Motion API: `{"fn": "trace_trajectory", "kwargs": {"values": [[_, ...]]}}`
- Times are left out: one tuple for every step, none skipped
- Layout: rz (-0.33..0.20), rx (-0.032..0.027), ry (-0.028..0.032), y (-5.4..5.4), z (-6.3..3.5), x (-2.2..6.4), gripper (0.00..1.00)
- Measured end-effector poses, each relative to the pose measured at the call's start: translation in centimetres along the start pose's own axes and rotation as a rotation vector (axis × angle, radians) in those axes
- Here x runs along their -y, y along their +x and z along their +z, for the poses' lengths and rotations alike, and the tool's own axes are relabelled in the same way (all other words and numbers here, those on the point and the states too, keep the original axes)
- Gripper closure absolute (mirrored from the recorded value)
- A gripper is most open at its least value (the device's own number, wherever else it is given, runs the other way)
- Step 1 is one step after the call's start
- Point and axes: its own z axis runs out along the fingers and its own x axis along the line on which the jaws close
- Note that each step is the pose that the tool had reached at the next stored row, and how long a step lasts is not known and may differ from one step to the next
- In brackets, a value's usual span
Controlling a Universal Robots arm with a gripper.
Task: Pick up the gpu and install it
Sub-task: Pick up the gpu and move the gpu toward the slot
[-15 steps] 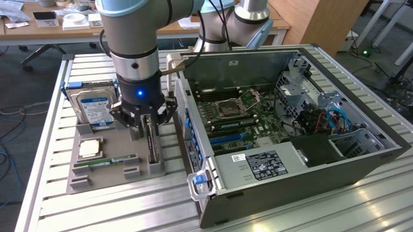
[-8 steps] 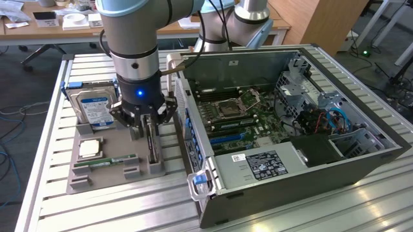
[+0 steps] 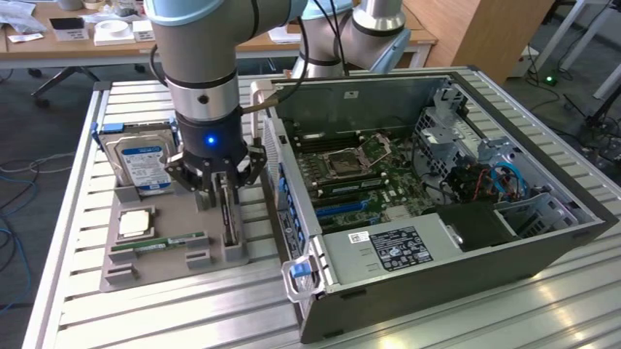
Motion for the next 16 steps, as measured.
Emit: {"fn": "trace_trajectory", "kwargs": {"values": [[0.000,-0.0001,0.0001,0.01,0.09,0.00,0.58],[0.000,-0.0001,0.0002,0.01,0.19,0.00,0.58],[0.000,-0.0001,0.0002,0.02,0.30,0.00,0.58],[0.000,0.0000,0.0002,0.02,0.42,0.00,0.58],[0.000,-0.0001,0.0003,0.02,0.52,0.00,0.58],[0.000,0.0000,0.0002,0.03,0.62,-0.01,0.58],[0.000,0.0000,0.0002,0.03,0.73,-0.01,0.58],[0.000,0.0000,0.0002,0.04,0.82,-0.02,0.58],[0.000,-0.0001,0.0003,0.05,0.86,-0.07,0.58],[0.000,-0.0002,0.0003,0.06,0.88,-0.14,0.58],[0.000,-0.0001,0.0003,0.06,0.91,-0.22,0.58],[0.000,0.0000,0.0002,0.06,0.93,-0.32,0.58],[0.000,0.0000,0.0001,0.07,0.95,-0.41,0.58],[0.000,0.0000,0.0001,0.07,0.96,-0.47,0.58],[0.000,0.0001,0.0000,0.07,0.98,-0.47,0.58],[0.000,-0.0001,0.0002,0.07,0.97,-0.47,0.58]]}}
